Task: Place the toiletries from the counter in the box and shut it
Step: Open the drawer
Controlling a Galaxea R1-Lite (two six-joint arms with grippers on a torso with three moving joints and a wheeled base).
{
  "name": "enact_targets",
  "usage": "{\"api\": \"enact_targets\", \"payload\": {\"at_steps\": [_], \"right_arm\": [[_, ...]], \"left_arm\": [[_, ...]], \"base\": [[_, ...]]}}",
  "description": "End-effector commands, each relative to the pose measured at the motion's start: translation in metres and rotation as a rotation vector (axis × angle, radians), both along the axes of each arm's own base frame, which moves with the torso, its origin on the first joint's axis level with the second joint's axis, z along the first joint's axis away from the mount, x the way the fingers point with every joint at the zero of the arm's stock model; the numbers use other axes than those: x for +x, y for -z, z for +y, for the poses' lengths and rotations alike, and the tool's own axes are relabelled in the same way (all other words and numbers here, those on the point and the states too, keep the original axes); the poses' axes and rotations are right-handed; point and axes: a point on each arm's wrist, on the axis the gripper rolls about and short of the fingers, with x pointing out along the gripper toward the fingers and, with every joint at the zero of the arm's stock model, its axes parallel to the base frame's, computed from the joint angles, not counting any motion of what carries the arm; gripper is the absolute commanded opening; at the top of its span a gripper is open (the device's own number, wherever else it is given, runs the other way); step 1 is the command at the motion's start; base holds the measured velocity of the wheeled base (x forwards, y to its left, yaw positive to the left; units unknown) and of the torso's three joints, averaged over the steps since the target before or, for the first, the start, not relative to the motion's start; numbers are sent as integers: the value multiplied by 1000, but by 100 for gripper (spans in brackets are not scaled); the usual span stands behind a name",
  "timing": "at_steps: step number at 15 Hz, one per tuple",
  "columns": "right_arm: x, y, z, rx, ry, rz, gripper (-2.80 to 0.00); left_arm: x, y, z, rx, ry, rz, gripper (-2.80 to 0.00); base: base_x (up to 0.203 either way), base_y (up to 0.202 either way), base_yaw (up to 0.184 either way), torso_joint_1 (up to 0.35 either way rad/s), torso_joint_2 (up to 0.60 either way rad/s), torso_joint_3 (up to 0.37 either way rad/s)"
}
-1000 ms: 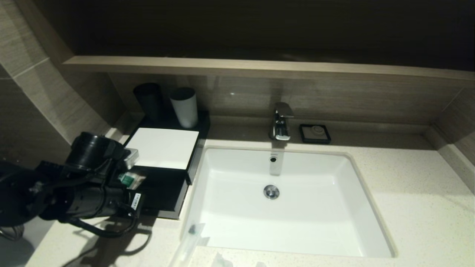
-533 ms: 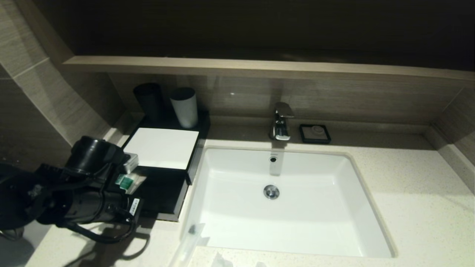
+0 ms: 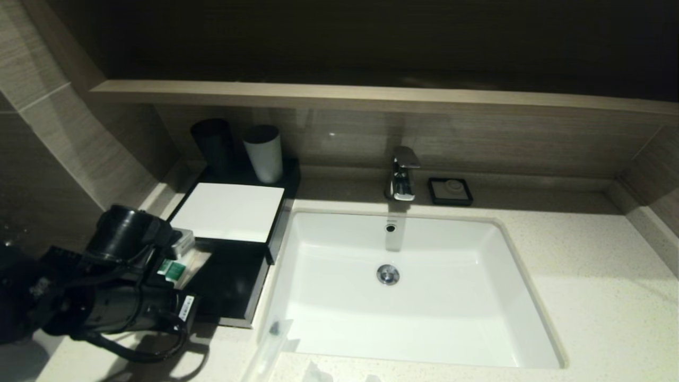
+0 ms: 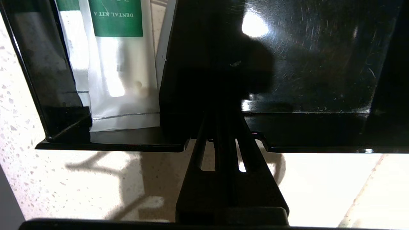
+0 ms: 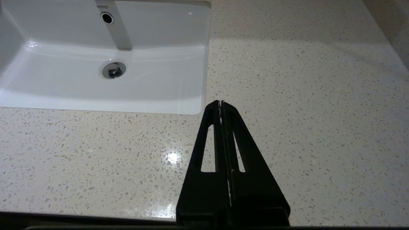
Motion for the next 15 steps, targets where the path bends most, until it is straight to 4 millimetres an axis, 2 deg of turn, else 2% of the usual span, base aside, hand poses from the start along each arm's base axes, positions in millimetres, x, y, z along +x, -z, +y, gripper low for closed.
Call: {"api": "enact_targets", "payload": {"at_steps": [1,12,15], "right_arm": [[0,0,0,0,0,0,-280],[0,0,0,0,0,0,-280],[0,0,0,0,0,-1,-280]], "left_arm": [[-5,1,1,3,-1,8,-280],[-18,1,5,1,-2,3,-280],[-18,-9,5,-15,-2,-49,-280]], "base": [[0,0,0,0,0,0],[0,0,0,0,0,0],[0,0,0,0,0,0]]}}
